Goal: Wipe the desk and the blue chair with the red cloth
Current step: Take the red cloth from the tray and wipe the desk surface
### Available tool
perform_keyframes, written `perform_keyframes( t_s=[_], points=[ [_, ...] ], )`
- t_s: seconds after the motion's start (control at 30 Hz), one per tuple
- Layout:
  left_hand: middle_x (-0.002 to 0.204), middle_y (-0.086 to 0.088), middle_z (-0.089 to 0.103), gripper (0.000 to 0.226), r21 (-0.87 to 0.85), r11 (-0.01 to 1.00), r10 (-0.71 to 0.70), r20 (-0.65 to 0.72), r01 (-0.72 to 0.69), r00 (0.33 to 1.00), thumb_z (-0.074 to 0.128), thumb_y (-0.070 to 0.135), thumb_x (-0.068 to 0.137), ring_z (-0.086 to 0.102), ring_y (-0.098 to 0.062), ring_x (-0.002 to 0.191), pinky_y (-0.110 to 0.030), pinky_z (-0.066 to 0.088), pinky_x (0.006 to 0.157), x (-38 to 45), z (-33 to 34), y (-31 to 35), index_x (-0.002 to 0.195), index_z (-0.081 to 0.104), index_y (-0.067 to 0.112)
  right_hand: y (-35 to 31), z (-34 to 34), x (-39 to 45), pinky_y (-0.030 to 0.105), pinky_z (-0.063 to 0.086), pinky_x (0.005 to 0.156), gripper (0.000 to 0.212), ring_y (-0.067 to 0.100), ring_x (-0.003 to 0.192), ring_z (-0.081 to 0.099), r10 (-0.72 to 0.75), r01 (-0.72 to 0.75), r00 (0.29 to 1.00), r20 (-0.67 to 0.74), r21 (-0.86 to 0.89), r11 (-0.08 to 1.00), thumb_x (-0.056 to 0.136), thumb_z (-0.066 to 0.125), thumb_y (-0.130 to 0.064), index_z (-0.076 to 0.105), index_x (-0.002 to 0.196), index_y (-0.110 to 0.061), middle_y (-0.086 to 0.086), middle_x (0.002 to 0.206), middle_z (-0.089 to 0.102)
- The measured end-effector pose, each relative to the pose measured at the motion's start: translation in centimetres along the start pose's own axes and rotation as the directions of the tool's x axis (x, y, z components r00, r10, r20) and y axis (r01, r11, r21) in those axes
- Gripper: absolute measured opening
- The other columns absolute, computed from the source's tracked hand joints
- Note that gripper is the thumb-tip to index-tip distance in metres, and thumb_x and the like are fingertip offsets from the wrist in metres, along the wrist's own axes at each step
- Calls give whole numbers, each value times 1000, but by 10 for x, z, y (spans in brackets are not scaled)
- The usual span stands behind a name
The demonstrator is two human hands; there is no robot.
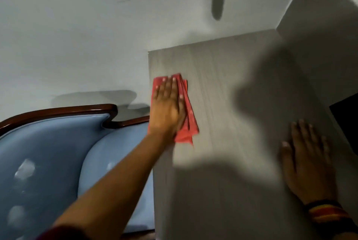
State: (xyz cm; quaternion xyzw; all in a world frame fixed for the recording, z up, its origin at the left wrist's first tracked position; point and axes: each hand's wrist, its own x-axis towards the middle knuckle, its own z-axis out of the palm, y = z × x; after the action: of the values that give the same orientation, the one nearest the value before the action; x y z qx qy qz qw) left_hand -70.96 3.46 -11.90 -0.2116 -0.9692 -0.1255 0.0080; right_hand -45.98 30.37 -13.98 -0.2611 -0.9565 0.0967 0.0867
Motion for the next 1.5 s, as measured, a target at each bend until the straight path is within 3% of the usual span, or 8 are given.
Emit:
perform_keyframes(
  t_s=[0.1, 0.33, 0.53, 0.73, 1.03, 1.23, 1.33, 1.5],
  points=[
    [174, -13, 24, 70, 19, 997, -76, 13, 76, 997, 13, 42, 105, 16, -25, 164, -45, 10, 135, 58, -4, -15, 165, 21, 7, 3, 2, -1, 54, 18, 126, 64, 34, 154, 31, -8, 9, 1000, -12, 8, 1000, 99, 32, -36, 39, 155, -5, 18, 163, 38],
    [176, -7, 15, 63, -8, 1000, 13, 25, -12, 1000, 23, 36, 108, 6, -20, 165, -45, 8, 135, -105, -11, 13, 166, 18, 10, -3, -6, 1, 56, 18, 126, 64, 35, 154, 29, 9, -9, 1000, 6, 18, 1000, 99, 32, -36, 37, 155, -6, 19, 165, 35],
    [175, -8, 22, 64, 13, 1000, -28, 60, 27, 998, 23, 38, 107, 14, -22, 164, -41, 5, 135, -23, -13, -2, 166, 22, 11, -1, -4, -1, 57, 20, 126, 65, 36, 153, 31, 21, -21, 1000, -6, -1, 1000, 98, 31, -38, 37, 155, -7, 18, 164, 37],
    [176, -7, 17, 65, -21, 999, 29, 51, -28, 998, 24, 39, 108, 8, -20, 165, -43, 5, 135, -98, -12, 7, 166, 19, 12, -2, -3, -2, 56, 17, 127, 67, 36, 154, 29, 32, -32, 999, 8, 3, 999, 99, 27, -40, 38, 154, -4, 20, 164, 36],
    [175, -10, 21, 67, 2, 1000, -16, 54, 16, 998, 20, 43, 107, 14, -24, 164, -44, 7, 135, 39, -2, -24, 166, 20, 11, -42, 17, 57, 51, 12, 130, 67, 27, 158, 24, -56, 56, 998, 3, 38, 998, 101, 24, -43, 35, 158, -8, 13, 167, 32],
    [176, -13, 14, 66, 14, 1000, 2, 61, -3, 998, 31, 33, 107, 7, -24, 165, -49, 13, 133, -172, -12, 31, 166, 16, 7, -44, 9, 54, 55, 14, 129, 67, 30, 157, 25, -50, 50, 998, 37, 15, 999, 100, 28, -40, 34, 157, -6, 16, 168, 31],
    [172, -11, 28, 66, -38, 998, -41, 117, 46, 992, 39, 28, 100, 24, -27, 162, -52, 27, 127, -300, -15, 56, 161, 33, 5, -43, 9, 57, 53, 13, 129, 66, 28, 158, 24, -40, 40, 998, 43, 14, 999, 100, 28, -40, 34, 158, -8, 14, 168, 30],
    [165, -16, 42, 68, 35, 998, -51, 77, 48, 996, 44, 30, 91, 45, -37, 151, -58, 40, 117, -319, -5, 58, 151, 49, -1, -45, 11, 58, 52, 13, 130, 64, 26, 158, 24, -37, 36, 999, 37, 6, 999, 101, 29, -39, 34, 158, -9, 12, 168, 30]
  ],
)
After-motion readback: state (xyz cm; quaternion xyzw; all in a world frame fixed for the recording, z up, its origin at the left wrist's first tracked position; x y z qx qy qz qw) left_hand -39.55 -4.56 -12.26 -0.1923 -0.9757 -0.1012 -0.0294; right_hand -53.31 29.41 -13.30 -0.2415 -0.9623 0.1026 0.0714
